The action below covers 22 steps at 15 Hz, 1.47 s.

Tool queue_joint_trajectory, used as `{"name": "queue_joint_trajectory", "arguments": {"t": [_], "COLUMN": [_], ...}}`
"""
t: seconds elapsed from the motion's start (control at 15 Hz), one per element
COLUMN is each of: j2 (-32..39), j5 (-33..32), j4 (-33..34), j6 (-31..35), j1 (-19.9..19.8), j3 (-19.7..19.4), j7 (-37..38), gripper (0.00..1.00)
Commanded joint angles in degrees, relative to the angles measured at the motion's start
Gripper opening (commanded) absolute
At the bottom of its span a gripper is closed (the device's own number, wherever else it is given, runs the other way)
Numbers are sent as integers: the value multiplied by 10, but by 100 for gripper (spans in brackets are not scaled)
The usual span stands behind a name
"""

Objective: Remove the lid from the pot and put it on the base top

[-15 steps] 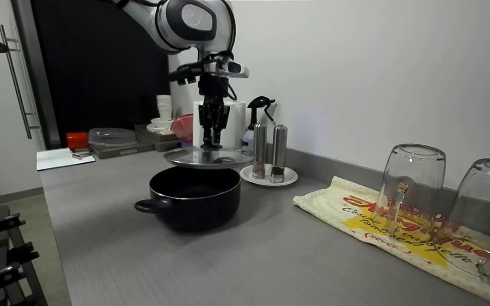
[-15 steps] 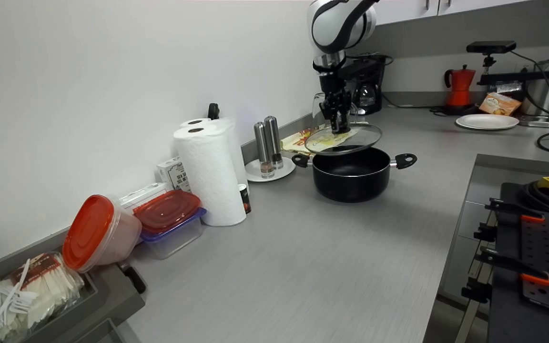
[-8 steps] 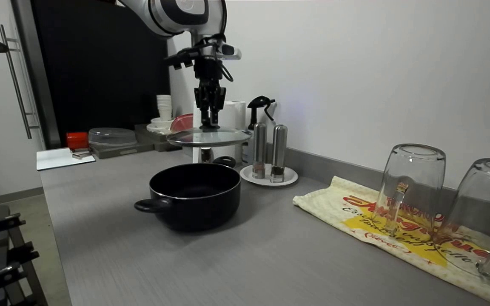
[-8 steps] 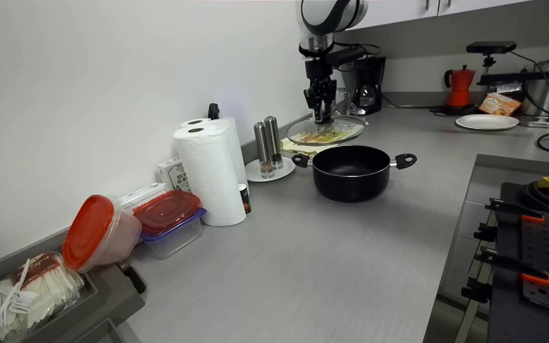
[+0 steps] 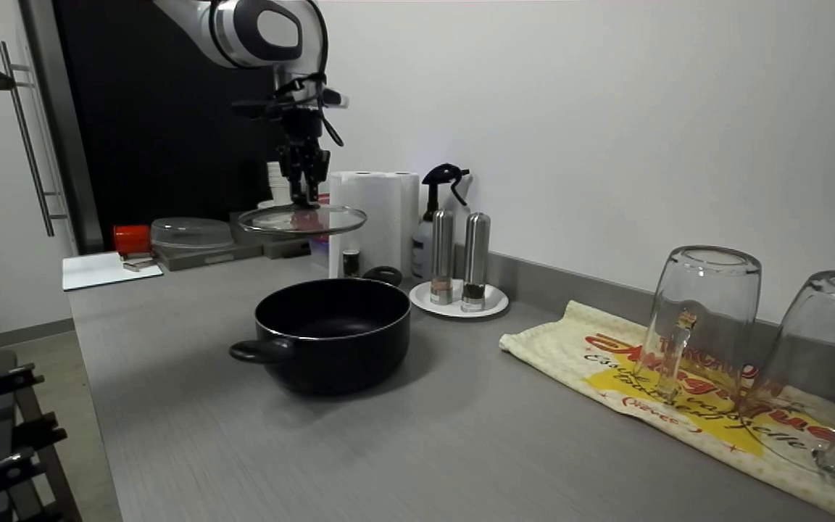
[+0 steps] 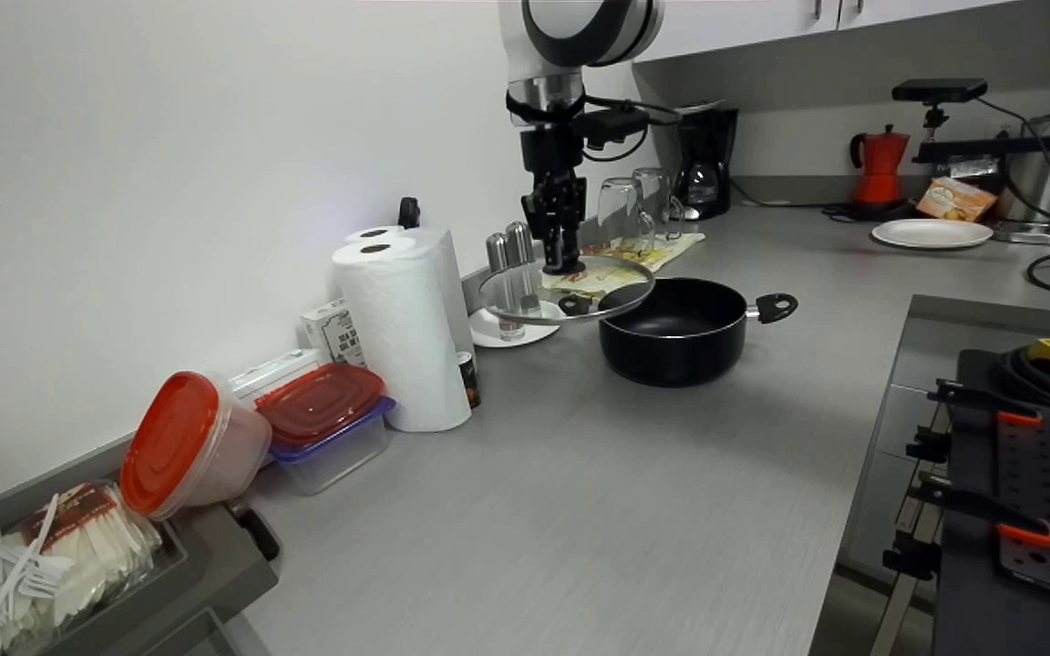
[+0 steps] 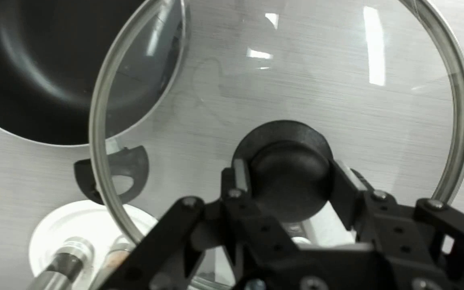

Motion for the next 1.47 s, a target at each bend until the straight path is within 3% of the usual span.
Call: {"name": "queue_joint_trajectory", "arguments": {"t": [0.0,0.2,0.73,1.4], "j2": [-8,14,78,124], "j5": [6,7,3,-66], "j4": [-33,-48,-86,-95], "j6": [61,120,195,268], "j1": [30,50,83,119], "j3": [13,25,52,37], "j7": [10,9,-17,-38], "gripper": [25,25,25,25]}}
